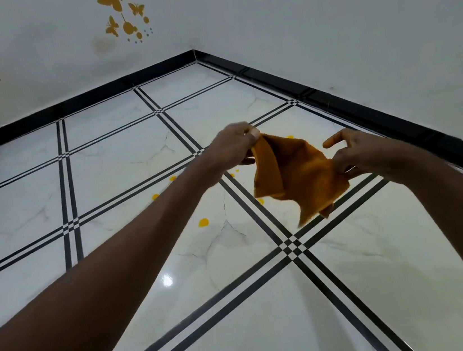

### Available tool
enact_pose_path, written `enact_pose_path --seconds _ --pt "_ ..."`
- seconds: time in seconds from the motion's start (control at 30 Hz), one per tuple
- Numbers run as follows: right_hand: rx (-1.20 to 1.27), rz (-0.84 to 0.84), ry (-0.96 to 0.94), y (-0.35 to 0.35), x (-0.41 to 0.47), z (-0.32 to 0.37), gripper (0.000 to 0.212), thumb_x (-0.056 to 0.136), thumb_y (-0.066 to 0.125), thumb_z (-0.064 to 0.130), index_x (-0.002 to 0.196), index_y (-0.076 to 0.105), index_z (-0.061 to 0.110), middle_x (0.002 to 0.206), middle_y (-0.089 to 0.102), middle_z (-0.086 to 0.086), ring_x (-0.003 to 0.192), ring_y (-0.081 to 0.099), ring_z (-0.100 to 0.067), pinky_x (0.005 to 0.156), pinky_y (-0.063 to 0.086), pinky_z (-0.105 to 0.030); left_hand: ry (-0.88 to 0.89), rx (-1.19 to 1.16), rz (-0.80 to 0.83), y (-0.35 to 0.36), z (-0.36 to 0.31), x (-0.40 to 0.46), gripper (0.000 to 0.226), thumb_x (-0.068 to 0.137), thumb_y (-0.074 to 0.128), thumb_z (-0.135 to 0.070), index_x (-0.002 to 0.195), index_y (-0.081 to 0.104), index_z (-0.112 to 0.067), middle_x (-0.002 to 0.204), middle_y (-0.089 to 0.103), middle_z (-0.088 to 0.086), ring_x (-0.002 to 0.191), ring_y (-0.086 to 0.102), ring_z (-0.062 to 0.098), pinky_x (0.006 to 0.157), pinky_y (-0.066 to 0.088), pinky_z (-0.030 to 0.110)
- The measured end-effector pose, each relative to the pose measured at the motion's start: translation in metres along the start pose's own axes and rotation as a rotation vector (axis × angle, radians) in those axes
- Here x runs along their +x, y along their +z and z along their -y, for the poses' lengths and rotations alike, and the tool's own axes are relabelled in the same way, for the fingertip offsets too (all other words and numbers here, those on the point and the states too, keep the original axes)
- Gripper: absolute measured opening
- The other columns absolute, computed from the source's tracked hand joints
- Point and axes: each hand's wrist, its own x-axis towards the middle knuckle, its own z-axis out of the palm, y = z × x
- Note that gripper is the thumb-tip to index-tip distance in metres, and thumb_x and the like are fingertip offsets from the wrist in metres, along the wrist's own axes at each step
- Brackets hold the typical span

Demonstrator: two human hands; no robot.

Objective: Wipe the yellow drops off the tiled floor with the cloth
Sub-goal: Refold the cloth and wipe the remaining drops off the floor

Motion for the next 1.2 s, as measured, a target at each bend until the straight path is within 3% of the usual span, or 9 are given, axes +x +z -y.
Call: enact_pose_path --seconds 0.13,0.23,0.4,0.5,0.67,0.8,0.9,1.03,1.2 --pt "-0.062 0.147 0.001 -0.008 -0.006 0.005 0.049 0.095 0.059 0.000 0.141 0.049 0.013 0.130 0.060 -0.015 0.122 0.057 -0.039 0.098 0.050 -0.048 0.129 0.065 -0.047 -0.017 -0.032 0.006 0.022 0.106 0.039 -0.031 0.103 0.057 -0.018 0.098 0.059 0.003 0.096 0.063 0.022 0.082 0.057 0.037" --pt "0.038 0.152 -0.162 0.010 -0.006 0.021 0.062 0.085 0.073 0.026 0.142 0.051 0.016 0.130 0.066 -0.006 0.123 0.061 -0.028 0.107 0.047 -0.045 0.205 0.085 -0.047 -0.012 -0.053 0.014 0.021 0.106 0.039 -0.030 0.106 0.056 -0.017 0.103 0.058 0.002 0.096 0.060 0.018 0.077 0.054 0.031" --pt "0.180 0.128 -0.270 0.036 -0.003 0.034 0.088 0.063 0.085 0.055 0.138 0.058 0.017 0.123 0.073 0.001 0.110 0.073 -0.022 0.086 0.061 -0.033 0.243 0.275 -0.142 -0.019 -0.064 0.038 0.030 0.103 0.047 -0.029 0.119 0.060 -0.008 0.116 0.058 0.009 0.102 0.054 0.018 0.082 0.047 0.034" --pt "0.241 0.092 -0.306 0.036 -0.010 0.044 0.078 0.068 0.083 0.055 0.134 0.059 0.022 0.123 0.071 0.001 0.106 0.073 -0.023 0.078 0.062 -0.031 0.108 0.307 -0.198 -0.035 -0.040 0.047 0.037 0.100 0.053 -0.035 0.126 0.061 -0.011 0.129 0.056 0.007 0.114 0.052 0.020 0.094 0.047 0.037" --pt "0.244 -0.011 -0.274 0.042 -0.021 0.066 0.063 0.086 0.070 0.046 0.141 0.054 0.021 0.124 0.066 -0.006 0.108 0.066 -0.028 0.078 0.056 -0.037 -0.216 -0.140 -0.085 -0.022 0.023 0.029 0.045 0.100 0.052 -0.043 0.119 0.064 -0.004 0.118 0.069 0.017 0.099 0.066 0.025 0.079 0.058 0.033" --pt "0.297 -0.098 -0.281 0.043 -0.023 0.068 0.030 0.100 0.061 0.033 0.127 0.056 0.023 0.111 0.063 0.003 0.101 0.062 -0.018 0.082 0.051 -0.036 -0.512 -0.323 0.396 -0.003 0.056 0.011 0.092 0.093 0.024 -0.074 0.125 0.063 0.003 0.125 0.066 0.022 0.119 0.062 0.033 0.106 0.047 0.046" --pt "0.414 -0.142 -0.272 0.037 -0.020 0.068 0.042 0.102 0.057 0.031 0.140 0.051 0.015 0.119 0.062 0.000 0.107 0.061 -0.021 0.087 0.054 -0.037 -0.544 -0.591 0.612 0.013 0.056 0.007 0.104 0.083 0.015 -0.085 0.146 0.040 -0.005 0.143 0.053 0.021 0.132 0.051 0.040 0.108 0.041 0.052" --pt "0.587 -0.128 -0.256 0.027 -0.022 0.068 0.024 0.107 0.048 0.027 0.127 0.057 0.017 0.109 0.065 0.002 0.097 0.064 -0.015 0.062 0.058 -0.022 -0.397 -0.882 0.456 0.026 0.040 0.007 0.087 0.082 0.037 -0.083 0.150 0.033 -0.030 0.144 0.053 0.016 0.127 0.052 0.047 0.109 0.035 0.064" --pt "0.605 -0.188 -0.216 0.018 -0.021 0.060 0.037 0.107 0.048 0.027 0.141 0.052 0.014 0.118 0.064 -0.002 0.100 0.064 -0.019 0.070 0.056 -0.030 -0.259 -0.844 0.254 0.021 0.002 0.003 0.052 0.093 0.059 -0.048 0.136 0.052 -0.019 0.134 0.059 0.015 0.119 0.062 0.038 0.099 0.050 0.054"
